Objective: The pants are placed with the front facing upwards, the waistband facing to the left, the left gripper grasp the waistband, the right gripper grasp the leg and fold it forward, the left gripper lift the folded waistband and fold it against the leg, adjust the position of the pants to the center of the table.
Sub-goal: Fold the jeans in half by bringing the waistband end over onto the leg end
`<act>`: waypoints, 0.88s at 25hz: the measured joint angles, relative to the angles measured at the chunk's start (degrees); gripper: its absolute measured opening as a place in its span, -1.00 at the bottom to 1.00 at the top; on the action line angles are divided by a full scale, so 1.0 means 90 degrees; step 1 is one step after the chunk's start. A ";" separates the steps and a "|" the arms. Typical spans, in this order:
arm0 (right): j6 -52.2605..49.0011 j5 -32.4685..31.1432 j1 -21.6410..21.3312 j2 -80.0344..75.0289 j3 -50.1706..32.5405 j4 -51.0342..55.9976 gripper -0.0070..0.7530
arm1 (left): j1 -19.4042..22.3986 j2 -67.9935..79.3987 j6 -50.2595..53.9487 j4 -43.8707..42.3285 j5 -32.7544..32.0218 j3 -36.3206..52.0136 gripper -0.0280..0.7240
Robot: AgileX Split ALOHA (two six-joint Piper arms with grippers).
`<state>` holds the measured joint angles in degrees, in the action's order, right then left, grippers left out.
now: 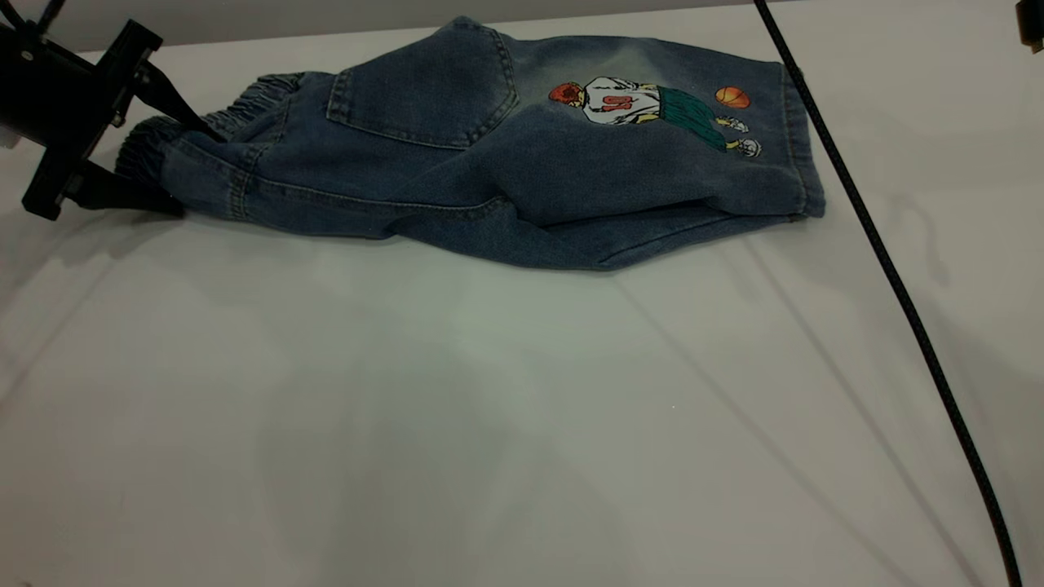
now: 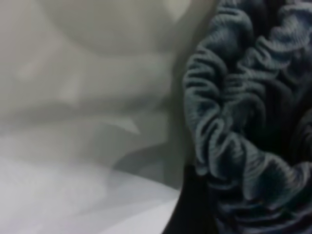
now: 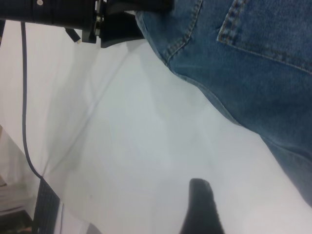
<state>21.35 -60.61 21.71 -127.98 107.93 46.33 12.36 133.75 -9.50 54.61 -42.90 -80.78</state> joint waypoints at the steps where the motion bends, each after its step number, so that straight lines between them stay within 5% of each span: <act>1: 0.0000 -0.0005 0.0000 0.0000 0.0000 0.0000 0.15 | -0.0014 0.0000 0.0000 0.0057 0.0024 0.0000 0.41; 5: 0.0000 -0.0018 0.0000 0.0000 0.0000 0.0000 0.15 | -0.0027 0.0000 -0.0072 0.0124 0.0082 0.0000 0.13; 9: -0.0006 -0.0054 0.0000 0.0000 0.0000 0.0013 0.15 | -0.0055 -0.0018 -0.0501 0.0124 0.0034 0.0000 -0.46; 22: 0.0359 0.0627 0.0206 -0.0953 0.0000 0.1133 0.15 | -0.0317 -0.1501 -0.1282 -0.0424 -0.0489 0.0000 -0.49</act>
<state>24.57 -54.96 23.56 -136.55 107.93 56.53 9.51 120.24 -21.04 50.79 -47.30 -80.78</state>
